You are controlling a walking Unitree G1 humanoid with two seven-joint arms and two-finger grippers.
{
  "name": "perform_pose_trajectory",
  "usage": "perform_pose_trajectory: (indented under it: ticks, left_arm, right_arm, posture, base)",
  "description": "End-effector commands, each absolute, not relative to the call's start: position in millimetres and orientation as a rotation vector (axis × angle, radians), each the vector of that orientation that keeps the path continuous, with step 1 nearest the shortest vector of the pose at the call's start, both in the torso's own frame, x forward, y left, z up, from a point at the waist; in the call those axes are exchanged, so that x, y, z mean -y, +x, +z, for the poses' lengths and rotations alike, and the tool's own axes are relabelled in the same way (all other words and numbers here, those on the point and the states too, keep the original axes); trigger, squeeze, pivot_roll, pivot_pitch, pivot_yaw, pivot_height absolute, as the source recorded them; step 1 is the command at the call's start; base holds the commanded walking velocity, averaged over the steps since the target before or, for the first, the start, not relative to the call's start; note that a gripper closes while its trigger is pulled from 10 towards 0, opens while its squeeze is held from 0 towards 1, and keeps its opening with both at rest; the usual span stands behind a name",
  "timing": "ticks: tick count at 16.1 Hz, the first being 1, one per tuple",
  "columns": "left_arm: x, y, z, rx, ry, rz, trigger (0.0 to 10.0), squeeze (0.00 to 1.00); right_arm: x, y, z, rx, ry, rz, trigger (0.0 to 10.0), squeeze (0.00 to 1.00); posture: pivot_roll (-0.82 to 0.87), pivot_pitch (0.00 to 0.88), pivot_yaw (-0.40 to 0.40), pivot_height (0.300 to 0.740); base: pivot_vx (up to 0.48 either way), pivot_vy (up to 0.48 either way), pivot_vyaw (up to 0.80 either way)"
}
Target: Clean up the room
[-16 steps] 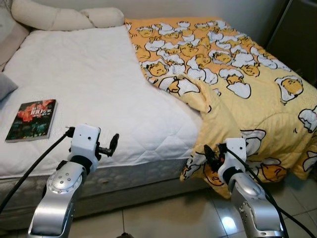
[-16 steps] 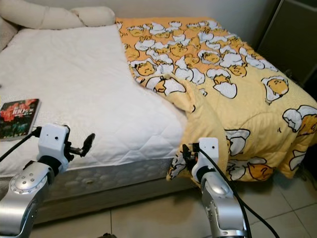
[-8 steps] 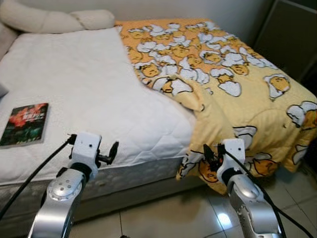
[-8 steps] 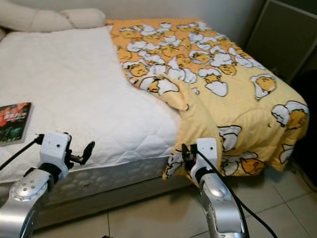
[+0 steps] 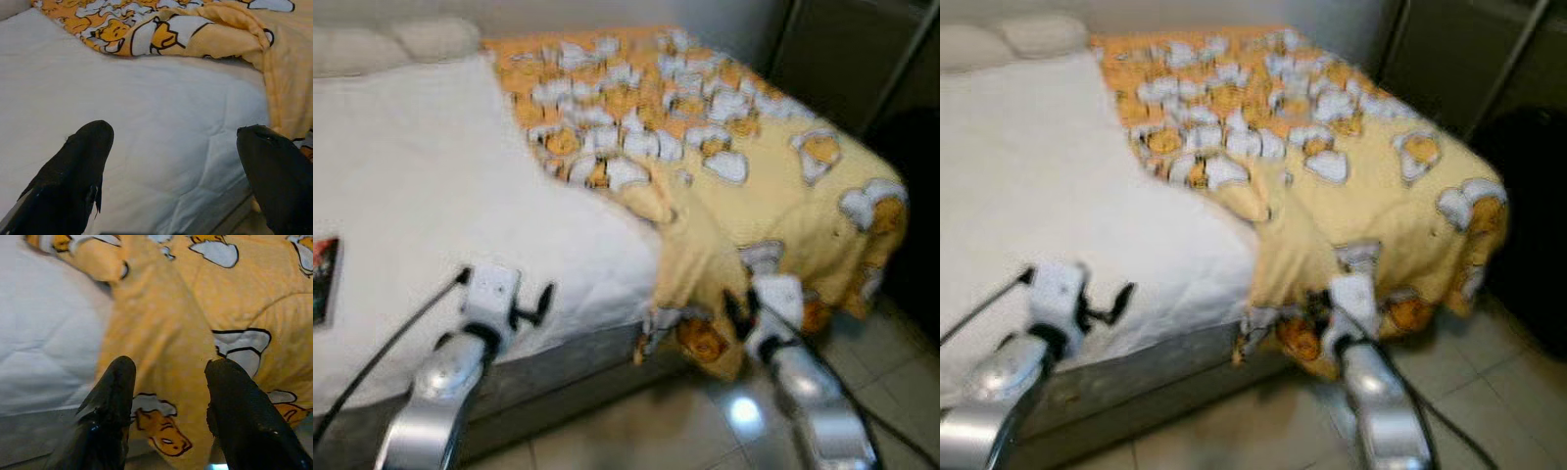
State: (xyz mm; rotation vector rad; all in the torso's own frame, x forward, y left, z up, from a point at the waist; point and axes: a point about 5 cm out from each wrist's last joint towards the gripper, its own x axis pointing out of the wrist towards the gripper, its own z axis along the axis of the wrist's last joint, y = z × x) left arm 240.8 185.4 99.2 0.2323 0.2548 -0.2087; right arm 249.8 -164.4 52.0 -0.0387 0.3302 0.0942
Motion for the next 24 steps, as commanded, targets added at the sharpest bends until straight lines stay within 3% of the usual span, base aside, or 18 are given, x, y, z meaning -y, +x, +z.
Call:
perform_pose_trajectory:
  ticks: [1,15,16,21,24]
  left_arm:
    - [-190.7,242.0,100.6,-0.25,0.252,-0.194,10.0,0.0]
    - [-191.2,241.9,105.9,-0.239,0.241,-0.243,10.0,0.0]
    - [-188.9,241.3,108.0,-0.234,0.236,-0.266,10.0,0.0]
    - [-177.6,231.4,107.7,-0.267,0.304,-0.423,10.0,0.0]
    - [-179.2,228.9,111.1,-0.287,0.295,-0.424,10.0,0.0]
  right_arm:
    - [153.6,253.3,55.4,-0.307,-0.03,0.128,10.0,0.0]
    - [152.4,253.1,52.0,-0.311,0.023,0.164,10.0,0.0]
    - [152.2,256.1,50.7,-0.321,0.015,0.165,10.0,1.0]
    - [123.2,296.3,36.7,-0.459,-0.011,0.265,10.0,1.0]
    - [108.6,319.1,44.7,-0.482,0.009,0.284,10.0,1.0]
  posture:
    - [-0.06,0.0,-0.007,0.74]
    - [-0.06,0.0,0.014,0.74]
    - [-0.06,0.0,0.017,0.74]
    - [-0.02,0.0,0.01,0.74]
    - [0.01,0.0,-0.003,0.74]
  base:
    - [0.337,0.0,0.0]
    - [0.306,0.0,0.0]
    - [0.0,0.0,0.0]
    - [0.0,0.0,0.0]
    - [0.0,0.0,0.0]
